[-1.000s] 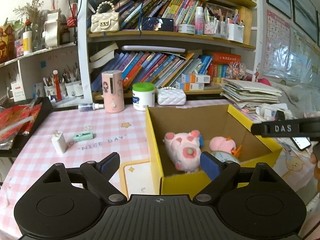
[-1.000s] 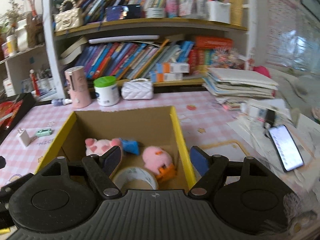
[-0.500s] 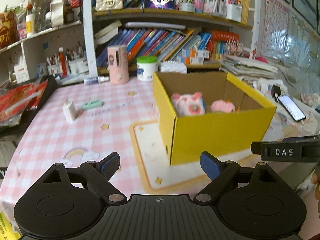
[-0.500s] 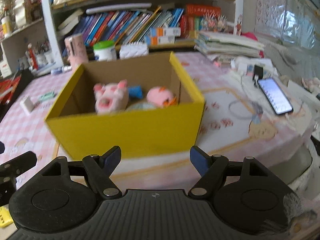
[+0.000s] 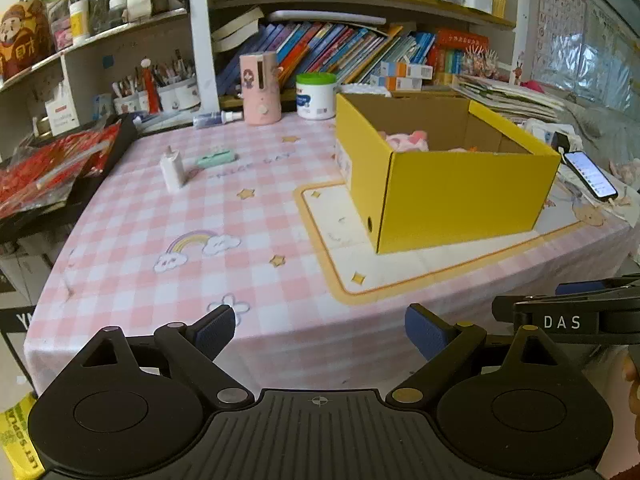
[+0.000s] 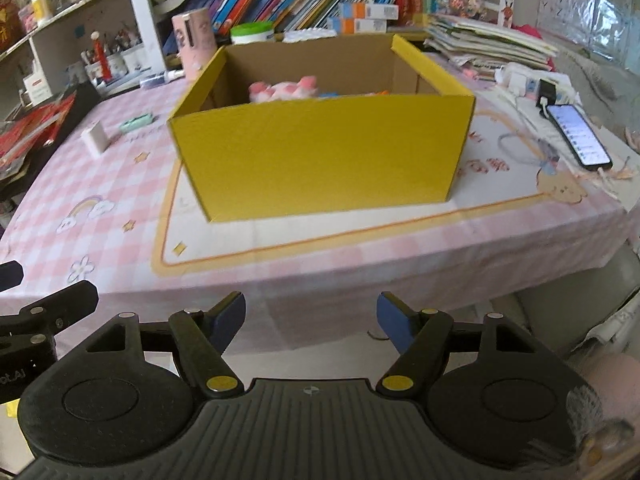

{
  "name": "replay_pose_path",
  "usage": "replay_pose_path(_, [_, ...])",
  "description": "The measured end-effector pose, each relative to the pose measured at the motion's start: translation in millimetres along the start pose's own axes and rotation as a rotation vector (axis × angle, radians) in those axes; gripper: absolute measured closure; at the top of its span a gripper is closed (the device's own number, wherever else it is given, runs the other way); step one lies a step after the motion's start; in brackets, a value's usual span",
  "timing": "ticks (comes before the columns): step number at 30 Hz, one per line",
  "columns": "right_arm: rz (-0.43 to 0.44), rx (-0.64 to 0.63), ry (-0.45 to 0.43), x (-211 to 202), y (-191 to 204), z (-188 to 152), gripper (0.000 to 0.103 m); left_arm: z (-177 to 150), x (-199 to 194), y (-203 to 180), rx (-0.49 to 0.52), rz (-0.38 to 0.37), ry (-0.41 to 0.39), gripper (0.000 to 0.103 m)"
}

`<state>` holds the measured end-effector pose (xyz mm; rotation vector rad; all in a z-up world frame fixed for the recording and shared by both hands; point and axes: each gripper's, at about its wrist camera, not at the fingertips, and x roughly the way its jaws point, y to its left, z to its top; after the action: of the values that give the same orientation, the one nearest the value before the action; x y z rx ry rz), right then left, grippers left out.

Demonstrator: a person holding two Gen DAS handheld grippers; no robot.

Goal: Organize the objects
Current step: 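Move both open grippers toward the white charger and green tape dispenser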

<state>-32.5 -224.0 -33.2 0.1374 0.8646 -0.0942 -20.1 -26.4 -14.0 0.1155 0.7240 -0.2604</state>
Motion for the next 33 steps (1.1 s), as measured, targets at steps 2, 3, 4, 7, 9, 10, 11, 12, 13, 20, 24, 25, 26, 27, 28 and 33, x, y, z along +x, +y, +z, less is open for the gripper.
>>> replay_pose_path(2, [0.005, 0.000, 0.008, -1, 5, -3, 0.032, -4, -3, 3, 0.001, 0.000, 0.005, 0.009])
replay_pose_path(3, [0.009, -0.002, 0.011, -1, 7, -5, 0.032, -5, -5, 5, 0.001, 0.000, 0.005, 0.009])
replay_pose_path(4, [0.012, -0.003, 0.013, -2, 9, -7, 0.032, -7, -6, 6, 0.001, 0.000, 0.005, 0.009])
replay_pose_path(7, [0.021, -0.012, 0.017, -4, 16, -10, 0.032, -8, -8, 9, -0.001, 0.002, 0.005, 0.009])
replay_pose_path(9, [0.027, -0.019, 0.019, -5, 20, -12, 0.032, -12, -11, 13, -0.006, 0.005, 0.004, 0.009])
replay_pose_path(10, [0.030, -0.023, 0.018, -6, 22, -13, 0.032, -13, -13, 15, -0.009, 0.007, 0.004, 0.009])
replay_pose_path(11, [0.032, -0.026, 0.019, -6, 24, -13, 0.032, -14, -14, 17, -0.011, 0.008, 0.003, 0.009])
replay_pose_path(12, [0.035, -0.030, 0.019, -6, 25, -14, 0.032, -15, -15, 19, -0.013, 0.010, 0.003, 0.009])
replay_pose_path(13, [0.039, -0.033, 0.019, -7, 27, -15, 0.032, -16, -16, 21, -0.015, 0.012, 0.003, 0.009])
replay_pose_path(20, [0.067, -0.065, 0.020, -9, 41, -18, 0.032, -22, -22, 32, -0.032, 0.033, 0.006, 0.009])
replay_pose_path(24, [0.086, -0.083, 0.019, -9, 51, -19, 0.032, -24, -24, 39, -0.041, 0.047, 0.009, 0.009])
replay_pose_path(25, [0.090, -0.088, 0.019, -9, 54, -19, 0.032, -25, -25, 41, -0.042, 0.051, 0.010, 0.009])
replay_pose_path(26, [0.095, -0.092, 0.019, -9, 57, -19, 0.032, -25, -26, 44, -0.044, 0.056, 0.009, 0.009])
replay_pose_path(27, [0.100, -0.097, 0.020, -8, 60, -19, 0.032, -26, -27, 47, -0.047, 0.061, 0.008, 0.009])
replay_pose_path(28, [0.105, -0.103, 0.019, -8, 64, -19, 0.032, -26, -28, 49, -0.050, 0.065, 0.007, 0.009])
replay_pose_path(33, [0.131, -0.134, 0.014, -7, 82, -18, 0.032, -30, -33, 65, -0.074, 0.091, 0.001, 0.009])
